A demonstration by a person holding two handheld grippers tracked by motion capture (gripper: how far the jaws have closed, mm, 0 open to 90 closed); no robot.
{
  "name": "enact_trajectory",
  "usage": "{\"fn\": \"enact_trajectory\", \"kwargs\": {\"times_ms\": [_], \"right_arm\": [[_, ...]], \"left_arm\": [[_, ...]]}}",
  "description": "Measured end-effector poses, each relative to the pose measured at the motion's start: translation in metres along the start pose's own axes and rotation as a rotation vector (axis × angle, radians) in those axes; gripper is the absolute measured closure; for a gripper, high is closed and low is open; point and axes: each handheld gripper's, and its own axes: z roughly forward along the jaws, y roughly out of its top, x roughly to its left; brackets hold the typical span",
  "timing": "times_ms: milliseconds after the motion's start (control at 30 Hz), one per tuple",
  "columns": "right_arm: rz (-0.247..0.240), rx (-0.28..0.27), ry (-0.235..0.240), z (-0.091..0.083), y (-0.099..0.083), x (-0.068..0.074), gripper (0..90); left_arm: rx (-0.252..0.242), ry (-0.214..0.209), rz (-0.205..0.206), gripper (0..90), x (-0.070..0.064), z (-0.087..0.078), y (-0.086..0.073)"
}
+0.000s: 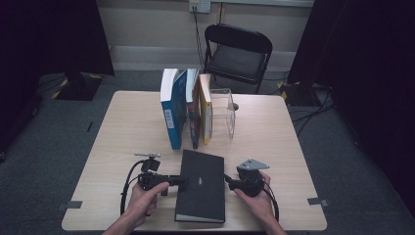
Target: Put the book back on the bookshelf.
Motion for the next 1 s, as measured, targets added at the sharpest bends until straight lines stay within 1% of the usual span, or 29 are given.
{"fn": "enact_trajectory", "kwargs": {"times_ms": [67,100,167,200,233,300,333,367,400,433,467,500,533,567,600,633,667,700,733,767,800,833,867,933,967,1000], "right_arm": [[0.002,0.0,-0.001,0.0,0.0,0.0,43.9],[0.004,-0.001,-0.011,0.0,0.001,-0.001,46.0],[0.006,0.0,-0.013,0.0,0.001,-0.001,46.9],[0.005,0.001,-0.015,0.0,0.001,-0.001,46.7],[0.003,0.001,-0.017,0.0,0.001,-0.001,45.8],[-0.001,0.0,-0.018,0.0,0.001,-0.001,44.8],[-0.001,0.0,-0.018,0.0,0.001,-0.001,44.8],[-0.003,0.002,-0.01,-0.001,0.001,-0.001,41.3],[-0.003,0.004,-0.008,-0.001,0.001,-0.001,40.8],[-0.003,0.004,-0.008,-0.001,0.001,-0.001,40.8],[-0.011,0.005,-0.006,-0.002,0.001,0.0,40.7],[-0.019,0.004,-0.009,-0.002,0.001,0.001,40.8],[-0.024,0.005,-0.006,-0.003,0.001,0.001,41.1],[-0.027,0.006,0.001,-0.003,0.001,0.002,41.9],[-0.027,0.006,0.001,-0.003,0.001,0.002,41.9],[-0.034,0.013,0.02,-0.005,0.001,0.002,44.0],[-0.037,0.015,0.029,-0.005,0.001,0.002,45.0],[-0.038,0.017,0.042,-0.006,0.001,0.002,46.4],[-0.04,0.017,0.054,-0.007,0.001,0.003,48.7],[-0.046,0.015,0.075,-0.009,0.001,0.003,51.8],[-0.05,0.01,0.095,-0.01,0.001,0.004,53.5],[-0.051,0.009,0.102,-0.011,0.001,0.005,57.0],[-0.051,0.009,0.102,-0.011,0.001,0.005,57.0],[-0.068,0.007,0.12,-0.013,0.002,0.008,65.5],[-0.066,0.01,0.147,-0.014,0.002,0.008,69.2],[-0.069,0.007,0.167,-0.016,0.003,0.008,69.1]], "left_arm": [[-0.003,0.005,0.0,45.4,0.0,0.003,0.002],[-0.003,0.01,-0.005,44.9,0.0,0.004,0.003],[-0.004,0.044,-0.005,44.4,0.002,0.009,0.004],[0.004,0.065,0.009,44.4,0.003,0.01,0.003],[0.008,0.084,0.01,44.4,0.003,0.011,0.003],[0.01,0.094,-0.019,45.1,0.007,0.013,0.002],[0.01,0.094,-0.019,45.8,0.007,0.013,0.002],[0.005,0.13,-0.028,46.0,0.011,0.014,0.002],[-0.003,0.121,-0.033,45.9,0.013,0.014,0.002],[-0.003,0.121,-0.033,46.2,0.013,0.014,0.002],[-0.018,0.123,-0.044,46.2,0.014,0.015,0.004],[-0.021,0.137,-0.03,45.3,0.014,0.016,0.004],[-0.021,0.137,-0.03,44.8,0.014,0.016,0.004],[-0.014,0.174,-0.006,43.8,0.012,0.017,0.005],[-0.012,0.178,-0.005,43.8,0.012,0.018,0.005],[-0.01,0.167,-0.027,42.6,0.014,0.021,0.005],[-0.007,0.165,-0.04,42.7,0.015,0.023,0.005],[-0.007,0.165,-0.04,42.7,0.015,0.023,0.005],[-0.003,0.171,-0.025,42.2,0.014,0.024,0.005],[0.002,0.169,-0.028,42.2,0.014,0.023,0.006],[0.002,0.151,-0.042,42.2,0.015,0.023,0.007],[0.004,0.145,-0.048,42.9,0.017,0.022,0.007],[0.004,0.145,-0.048,45.4,0.017,0.022,0.007],[0.004,0.122,-0.056,45.6,0.02,0.02,0.008],[0.008,0.126,-0.051,45.5,0.021,0.019,0.008],[0.001,0.112,-0.068,45.5,0.021,0.019,0.008]]}}
